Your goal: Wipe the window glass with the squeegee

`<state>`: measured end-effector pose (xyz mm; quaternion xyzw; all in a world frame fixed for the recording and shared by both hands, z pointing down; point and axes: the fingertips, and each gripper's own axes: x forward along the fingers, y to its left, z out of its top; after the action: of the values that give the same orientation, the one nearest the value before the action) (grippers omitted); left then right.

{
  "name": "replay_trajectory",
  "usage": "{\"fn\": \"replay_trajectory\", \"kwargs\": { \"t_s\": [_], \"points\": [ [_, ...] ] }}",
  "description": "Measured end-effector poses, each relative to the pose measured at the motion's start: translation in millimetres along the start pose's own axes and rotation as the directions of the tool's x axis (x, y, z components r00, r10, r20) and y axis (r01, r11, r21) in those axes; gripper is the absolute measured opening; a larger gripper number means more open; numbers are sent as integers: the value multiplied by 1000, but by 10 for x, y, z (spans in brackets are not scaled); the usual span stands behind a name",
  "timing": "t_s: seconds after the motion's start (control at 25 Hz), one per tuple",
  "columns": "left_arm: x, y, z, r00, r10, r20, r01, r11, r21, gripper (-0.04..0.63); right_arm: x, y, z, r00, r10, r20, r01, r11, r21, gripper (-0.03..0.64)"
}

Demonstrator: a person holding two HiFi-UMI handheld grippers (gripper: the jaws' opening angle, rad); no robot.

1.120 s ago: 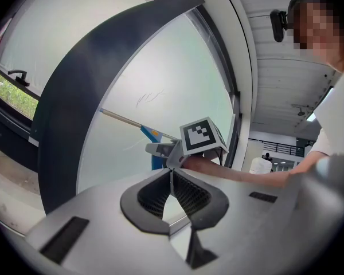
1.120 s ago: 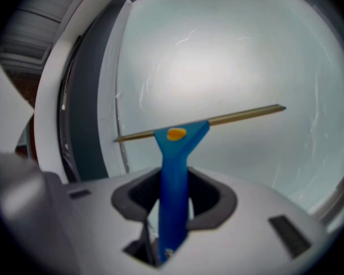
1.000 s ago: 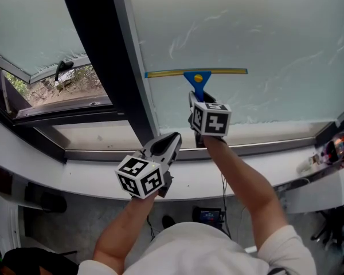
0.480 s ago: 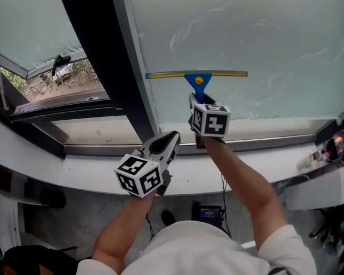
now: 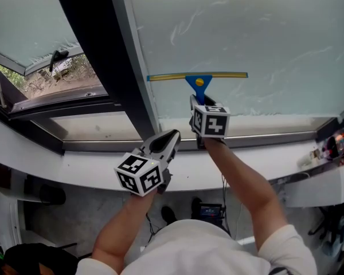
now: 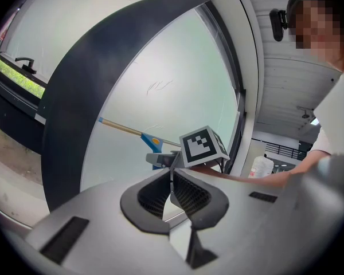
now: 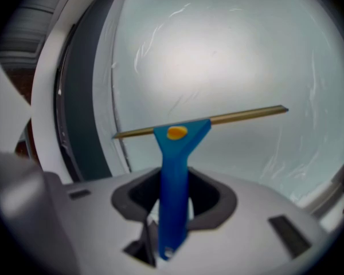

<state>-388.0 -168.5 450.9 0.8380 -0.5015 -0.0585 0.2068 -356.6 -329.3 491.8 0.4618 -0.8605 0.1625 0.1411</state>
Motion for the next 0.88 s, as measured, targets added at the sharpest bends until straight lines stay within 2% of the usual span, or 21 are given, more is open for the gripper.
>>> {"fn": "replay_trajectory", "kwargs": {
  "t_s": [0.36,0.88],
  "points": [
    [14,14,-71,1000,-18,4,18,1000,-3,40,46,-47,-156,1000,-14,-21,14,1000,-23,147],
    [22,94,-201,1000,-29,2,29,1000,-10,40,156,-66,-424,999,-5,-43,6,1000,2,147]
  ]
}}
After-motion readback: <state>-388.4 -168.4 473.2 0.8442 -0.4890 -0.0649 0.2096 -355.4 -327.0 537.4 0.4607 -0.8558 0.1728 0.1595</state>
